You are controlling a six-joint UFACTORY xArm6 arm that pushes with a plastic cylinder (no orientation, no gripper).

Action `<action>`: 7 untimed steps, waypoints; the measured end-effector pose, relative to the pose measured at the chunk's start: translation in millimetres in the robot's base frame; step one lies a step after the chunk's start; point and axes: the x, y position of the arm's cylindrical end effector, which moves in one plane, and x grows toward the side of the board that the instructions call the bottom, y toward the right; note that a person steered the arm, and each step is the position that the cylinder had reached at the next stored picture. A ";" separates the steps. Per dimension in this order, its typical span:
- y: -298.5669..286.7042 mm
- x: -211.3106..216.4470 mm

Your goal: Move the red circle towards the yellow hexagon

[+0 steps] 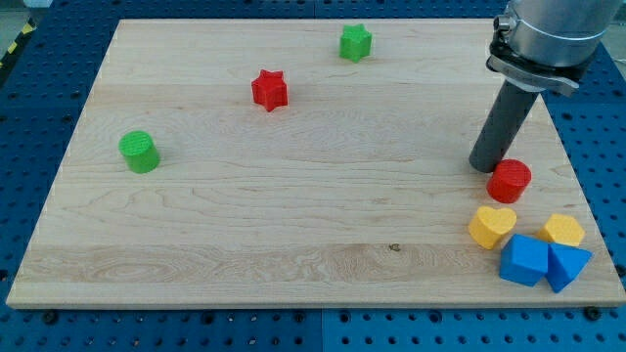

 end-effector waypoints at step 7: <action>-31.5 28.9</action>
